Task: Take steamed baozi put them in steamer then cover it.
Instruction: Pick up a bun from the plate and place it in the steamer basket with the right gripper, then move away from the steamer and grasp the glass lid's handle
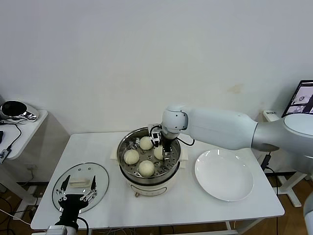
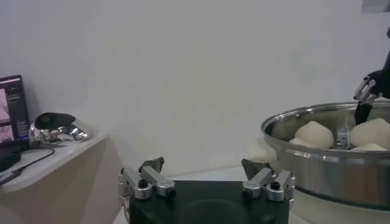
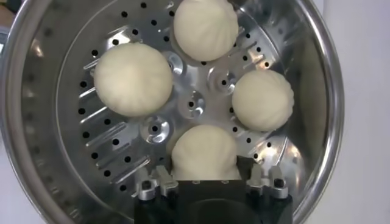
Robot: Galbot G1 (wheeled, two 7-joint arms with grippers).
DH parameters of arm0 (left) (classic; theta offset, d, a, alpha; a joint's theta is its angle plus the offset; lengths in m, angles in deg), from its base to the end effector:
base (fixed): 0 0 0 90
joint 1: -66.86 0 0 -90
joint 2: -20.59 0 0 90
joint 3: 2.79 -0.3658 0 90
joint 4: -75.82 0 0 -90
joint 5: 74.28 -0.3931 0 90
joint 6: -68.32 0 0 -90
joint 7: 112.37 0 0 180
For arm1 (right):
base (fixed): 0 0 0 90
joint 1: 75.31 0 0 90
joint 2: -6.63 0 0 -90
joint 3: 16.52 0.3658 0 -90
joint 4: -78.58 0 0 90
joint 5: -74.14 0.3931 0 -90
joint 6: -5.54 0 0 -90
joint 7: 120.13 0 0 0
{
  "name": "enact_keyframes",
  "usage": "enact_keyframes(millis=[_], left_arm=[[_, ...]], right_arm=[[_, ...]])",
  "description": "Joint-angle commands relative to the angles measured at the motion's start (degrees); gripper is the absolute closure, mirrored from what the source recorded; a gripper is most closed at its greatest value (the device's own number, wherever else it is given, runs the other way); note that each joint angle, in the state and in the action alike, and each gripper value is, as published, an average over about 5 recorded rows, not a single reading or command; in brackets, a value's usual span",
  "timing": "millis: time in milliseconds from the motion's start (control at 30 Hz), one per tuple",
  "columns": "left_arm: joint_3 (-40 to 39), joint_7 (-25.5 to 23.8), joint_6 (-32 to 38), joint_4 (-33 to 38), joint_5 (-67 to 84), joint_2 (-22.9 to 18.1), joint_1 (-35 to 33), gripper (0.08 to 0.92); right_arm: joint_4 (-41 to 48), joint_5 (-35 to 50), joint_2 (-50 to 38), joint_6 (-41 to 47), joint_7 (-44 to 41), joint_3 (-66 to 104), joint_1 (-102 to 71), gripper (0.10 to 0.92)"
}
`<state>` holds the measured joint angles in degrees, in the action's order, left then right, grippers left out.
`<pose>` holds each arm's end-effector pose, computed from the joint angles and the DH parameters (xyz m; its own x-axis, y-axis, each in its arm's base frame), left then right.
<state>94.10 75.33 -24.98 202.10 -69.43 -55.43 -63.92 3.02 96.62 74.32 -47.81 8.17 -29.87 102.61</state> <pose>0.1598 0.0691 -0.2964 -0.9904 -0.0934 0.1017 -0.0724 0.9785 0.1930 0.5661 0.1666 -0.1085 -0.2155 -0.1765 0.9604 -0.9530 -0.1767 -0.2463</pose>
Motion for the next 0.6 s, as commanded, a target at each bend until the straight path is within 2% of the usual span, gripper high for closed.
enact_keyframes(millis=[33,167,300,467,600], left_arm=[[0.04,-0.06,-0.03,-0.22,0.16,0.11,0.17,0.177],[-0.11,-0.12,-0.12,-0.65,0.58,0.23,0.54,0.177],[-0.34,-0.39,-0.12,-1.51,1.11,0.49,0.73,0.177],[-0.31,-0.51,-0.20,-2.65,1.50,0.55,1.08,0.177],[-0.13,-0.35,-0.06,-3.86,1.37,0.13,1.37,0.177]], right_arm=[[-5.53,1.15,-6.99,-0.85,-1.90,2.18,7.68,0.208],[-12.59,6.36,-15.21,-0.56,4.44,7.36,6.80,0.203],[-22.10,13.24,-25.85,-1.16,19.46,18.94,-4.55,0.202],[-28.59,18.47,-36.86,-13.85,41.38,41.16,-32.87,0.203],[-28.36,15.29,-36.69,-26.50,48.40,60.97,-56.51,0.203]])
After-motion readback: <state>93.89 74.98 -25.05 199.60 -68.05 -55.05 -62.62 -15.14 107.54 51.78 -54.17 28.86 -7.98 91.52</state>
